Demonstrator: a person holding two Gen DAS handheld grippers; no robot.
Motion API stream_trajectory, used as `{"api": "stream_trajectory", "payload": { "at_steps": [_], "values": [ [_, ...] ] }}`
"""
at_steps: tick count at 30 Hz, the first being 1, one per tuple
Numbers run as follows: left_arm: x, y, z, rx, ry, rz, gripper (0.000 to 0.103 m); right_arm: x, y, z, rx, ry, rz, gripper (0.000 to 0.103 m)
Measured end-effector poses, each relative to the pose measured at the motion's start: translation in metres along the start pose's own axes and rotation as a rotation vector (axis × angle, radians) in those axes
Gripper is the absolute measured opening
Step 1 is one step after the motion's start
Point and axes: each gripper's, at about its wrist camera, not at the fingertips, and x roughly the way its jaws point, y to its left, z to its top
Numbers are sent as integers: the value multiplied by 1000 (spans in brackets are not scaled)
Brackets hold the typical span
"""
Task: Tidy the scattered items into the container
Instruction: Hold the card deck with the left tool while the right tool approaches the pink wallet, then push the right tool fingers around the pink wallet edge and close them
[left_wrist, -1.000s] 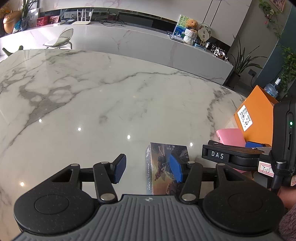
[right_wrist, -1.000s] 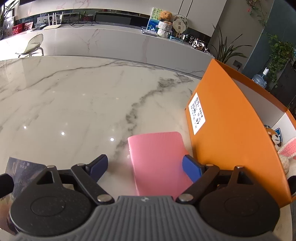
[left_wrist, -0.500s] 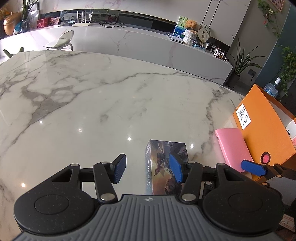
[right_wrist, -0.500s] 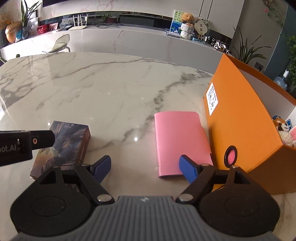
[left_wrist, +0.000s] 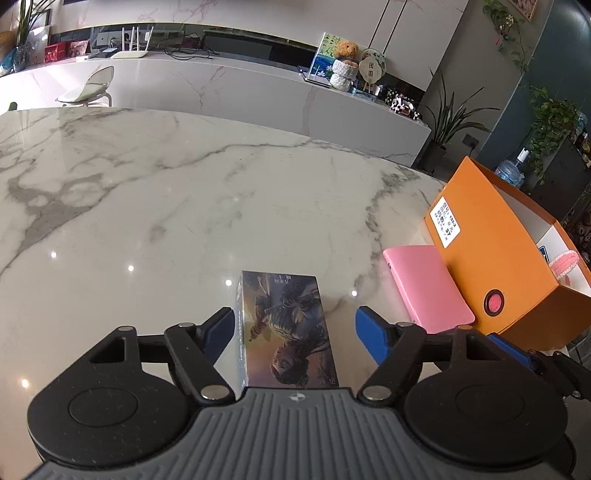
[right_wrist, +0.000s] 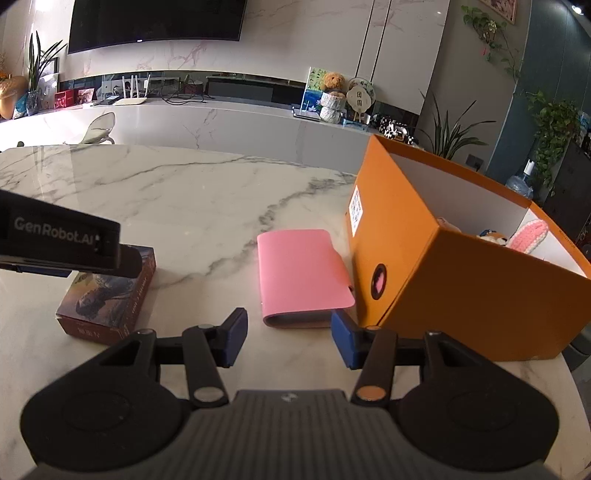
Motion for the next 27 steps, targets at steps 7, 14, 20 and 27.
{"api": "stream_trajectory", "payload": {
  "at_steps": [7, 14, 20, 27],
  "values": [
    [10, -11, -7, 44, 18, 47, 88, 4, -10, -3, 42, -22, 1, 55],
    [19, -11, -9, 50, 15, 78, 88, 12, -21, -5, 102, -30, 5, 55],
    [20, -13, -11, 93, -9, 116, 71, 19, -26, -7, 142, -27, 12, 43],
    [18, -10, -10, 100, -10, 124, 71, 22, -13, -3, 96, -64, 33, 46]
  ]
}}
